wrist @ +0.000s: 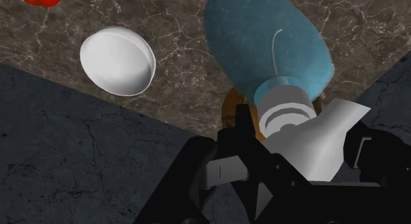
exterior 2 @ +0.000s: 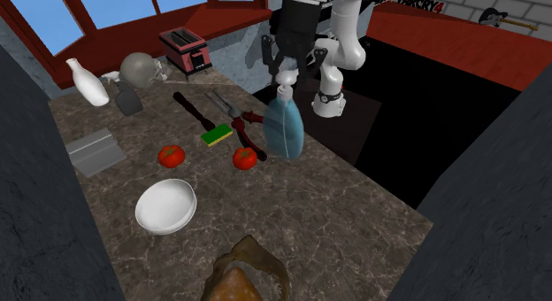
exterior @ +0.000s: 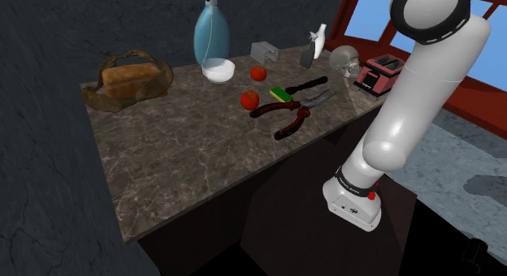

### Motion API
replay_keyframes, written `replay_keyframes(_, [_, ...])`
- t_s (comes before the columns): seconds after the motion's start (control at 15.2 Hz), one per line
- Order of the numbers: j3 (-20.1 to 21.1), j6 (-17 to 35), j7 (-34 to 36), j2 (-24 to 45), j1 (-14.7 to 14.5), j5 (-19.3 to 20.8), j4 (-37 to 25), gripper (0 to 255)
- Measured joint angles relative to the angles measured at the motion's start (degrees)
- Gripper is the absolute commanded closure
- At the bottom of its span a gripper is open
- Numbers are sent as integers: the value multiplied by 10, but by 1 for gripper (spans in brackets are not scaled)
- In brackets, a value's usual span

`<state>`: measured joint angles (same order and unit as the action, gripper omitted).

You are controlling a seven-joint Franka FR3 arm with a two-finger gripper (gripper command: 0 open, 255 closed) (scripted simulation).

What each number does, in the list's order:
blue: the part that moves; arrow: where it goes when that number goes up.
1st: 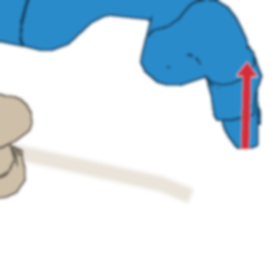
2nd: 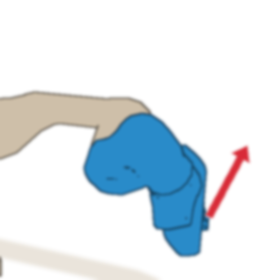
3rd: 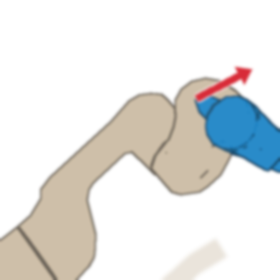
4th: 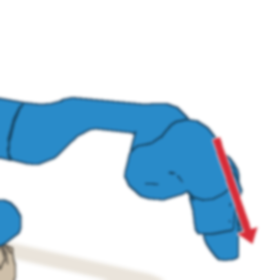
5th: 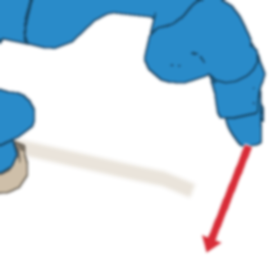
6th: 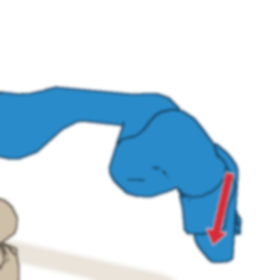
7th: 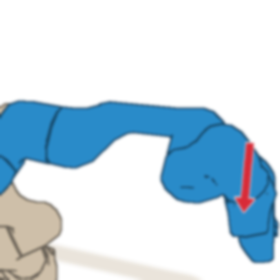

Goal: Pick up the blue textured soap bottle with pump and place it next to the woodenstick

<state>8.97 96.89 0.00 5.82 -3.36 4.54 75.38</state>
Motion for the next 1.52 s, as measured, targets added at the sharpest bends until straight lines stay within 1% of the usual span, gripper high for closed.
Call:
replay_keyframes(0.33, [2, -53, 0, 28, -4, 5, -80, 255])
replay_keyframes(0.73, [3, -125, -2, 75, -12, 15, -199, 255])
replay_keyframes(0.86, [-1, -112, -14, 53, 0, 7, -165, 255])
replay_keyframes(1.06, [-16, -65, -47, -24, 30, -17, -43, 255])
replay_keyframes(1.25, [-36, -33, -86, -75, 52, -34, 38, 255])
replay_keyframes(1.52, [-62, 0, -131, -145, 73, -50, 141, 255])
